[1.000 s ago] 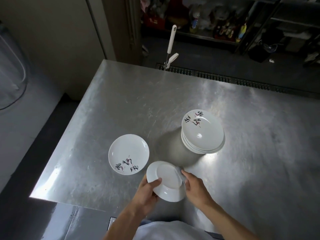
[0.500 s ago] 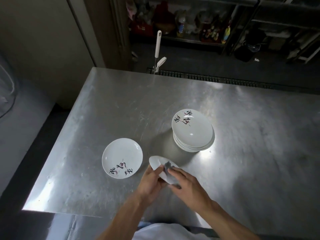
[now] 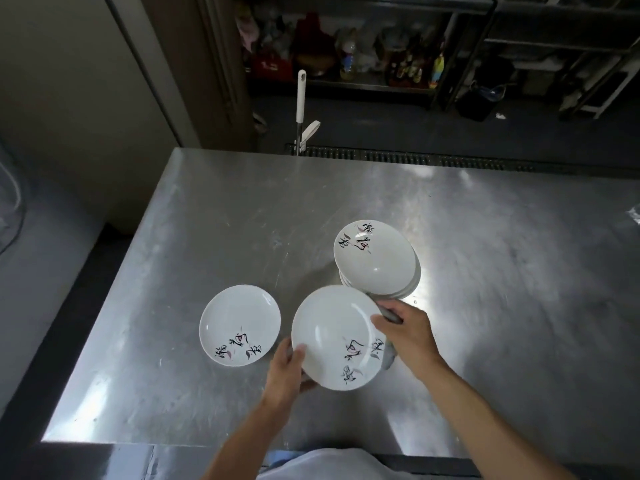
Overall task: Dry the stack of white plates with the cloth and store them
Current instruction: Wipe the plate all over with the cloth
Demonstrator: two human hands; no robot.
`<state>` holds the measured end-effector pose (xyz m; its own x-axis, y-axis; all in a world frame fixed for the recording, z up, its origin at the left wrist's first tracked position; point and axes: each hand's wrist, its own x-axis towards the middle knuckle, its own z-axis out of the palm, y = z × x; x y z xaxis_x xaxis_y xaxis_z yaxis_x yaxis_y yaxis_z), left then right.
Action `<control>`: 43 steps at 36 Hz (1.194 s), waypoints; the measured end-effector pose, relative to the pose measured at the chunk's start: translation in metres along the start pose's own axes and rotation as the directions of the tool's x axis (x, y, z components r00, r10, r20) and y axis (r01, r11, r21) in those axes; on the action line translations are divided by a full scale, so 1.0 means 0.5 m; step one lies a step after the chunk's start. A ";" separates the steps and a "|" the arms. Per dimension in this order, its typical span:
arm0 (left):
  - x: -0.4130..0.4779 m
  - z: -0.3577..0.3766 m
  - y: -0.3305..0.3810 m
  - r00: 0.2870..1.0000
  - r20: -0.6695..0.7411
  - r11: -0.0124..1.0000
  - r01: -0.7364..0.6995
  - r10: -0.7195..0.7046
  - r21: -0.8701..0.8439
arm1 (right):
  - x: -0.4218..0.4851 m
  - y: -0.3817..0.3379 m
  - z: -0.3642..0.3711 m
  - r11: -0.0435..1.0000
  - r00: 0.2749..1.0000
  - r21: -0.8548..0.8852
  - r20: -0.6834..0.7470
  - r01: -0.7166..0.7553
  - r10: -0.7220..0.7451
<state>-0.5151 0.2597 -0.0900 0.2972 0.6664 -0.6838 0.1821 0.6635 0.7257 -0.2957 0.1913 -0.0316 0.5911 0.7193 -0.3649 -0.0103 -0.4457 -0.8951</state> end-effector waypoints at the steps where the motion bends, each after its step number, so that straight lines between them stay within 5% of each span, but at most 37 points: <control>1: -0.007 0.004 0.011 0.999 0.019 0.999 -0.040 0.040 -0.018 | 0.005 -0.007 -0.005 0.999 1.000 0.050 -0.026 0.003 -0.001; 11: 0.011 0.079 0.173 0.966 0.069 0.968 -0.248 0.250 -0.034 | 0.087 -0.087 -0.080 0.987 0.953 0.057 -0.273 0.153 -0.132; 24: 0.131 0.185 0.267 0.977 0.063 0.970 -0.211 0.204 0.124 | 0.139 -0.074 -0.114 0.997 0.929 0.081 -0.367 -0.004 0.034; 43: 0.154 0.194 0.255 0.986 -0.025 0.921 -0.144 0.164 0.361 | 0.128 -0.064 -0.094 0.958 0.977 0.287 -0.202 -0.003 0.064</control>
<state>-0.3784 0.3625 -0.0428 0.2999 0.7745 -0.5570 0.4636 0.3920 0.7946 -0.2199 0.2266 -0.0142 0.7400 0.5670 -0.3618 -0.2432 -0.2760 -0.9299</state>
